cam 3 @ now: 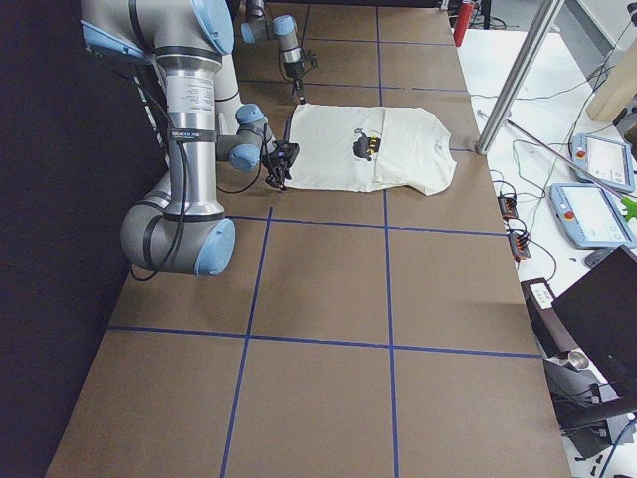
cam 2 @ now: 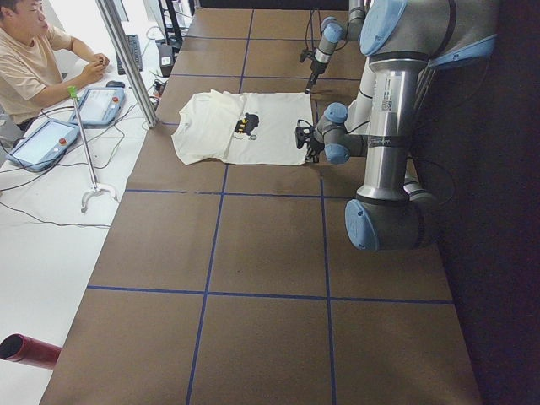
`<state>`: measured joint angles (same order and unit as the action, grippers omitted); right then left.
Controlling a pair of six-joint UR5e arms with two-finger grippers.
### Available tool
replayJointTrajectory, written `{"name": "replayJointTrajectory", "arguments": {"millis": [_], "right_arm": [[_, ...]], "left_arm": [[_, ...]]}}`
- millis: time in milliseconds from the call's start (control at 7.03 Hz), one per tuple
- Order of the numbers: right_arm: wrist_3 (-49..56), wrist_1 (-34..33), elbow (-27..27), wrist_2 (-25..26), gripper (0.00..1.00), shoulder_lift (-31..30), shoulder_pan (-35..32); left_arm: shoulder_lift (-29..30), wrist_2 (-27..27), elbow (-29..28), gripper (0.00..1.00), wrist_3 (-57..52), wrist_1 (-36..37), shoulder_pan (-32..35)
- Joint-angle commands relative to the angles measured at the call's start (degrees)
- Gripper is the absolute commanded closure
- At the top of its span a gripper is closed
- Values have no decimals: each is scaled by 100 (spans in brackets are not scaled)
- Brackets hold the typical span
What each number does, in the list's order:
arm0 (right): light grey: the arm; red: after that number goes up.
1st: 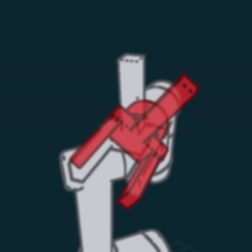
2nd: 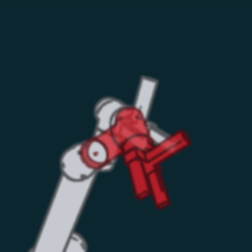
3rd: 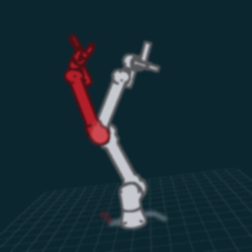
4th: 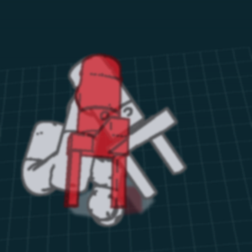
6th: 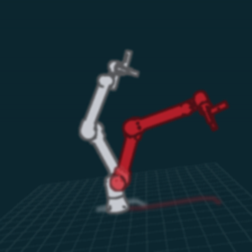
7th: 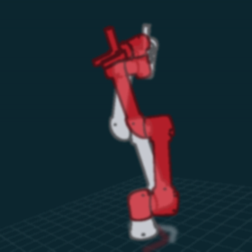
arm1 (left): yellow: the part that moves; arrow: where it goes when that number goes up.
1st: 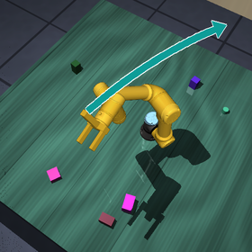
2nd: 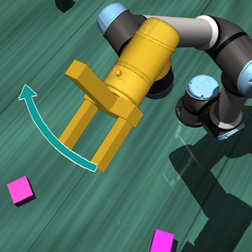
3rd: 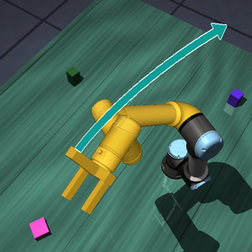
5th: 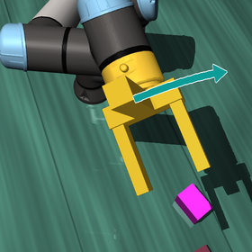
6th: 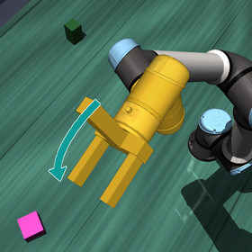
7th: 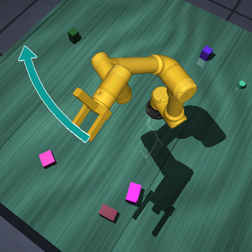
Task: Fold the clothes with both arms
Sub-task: 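Grasp the hem corners with both grippers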
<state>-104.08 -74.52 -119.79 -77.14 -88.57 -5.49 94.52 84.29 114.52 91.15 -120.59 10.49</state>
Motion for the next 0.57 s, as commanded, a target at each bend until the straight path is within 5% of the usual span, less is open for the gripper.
{"name": "replayJointTrajectory", "arguments": {"millis": [0, 427], "right_arm": [[-7, 8, 69, 24, 58, 24, 65], [2, -1, 210, 15, 100, 191, 66]], "left_arm": [[-4, 0, 17, 100, 0, 0, 6], [-4, 0, 44, 100, -9, 0, 32]]}}
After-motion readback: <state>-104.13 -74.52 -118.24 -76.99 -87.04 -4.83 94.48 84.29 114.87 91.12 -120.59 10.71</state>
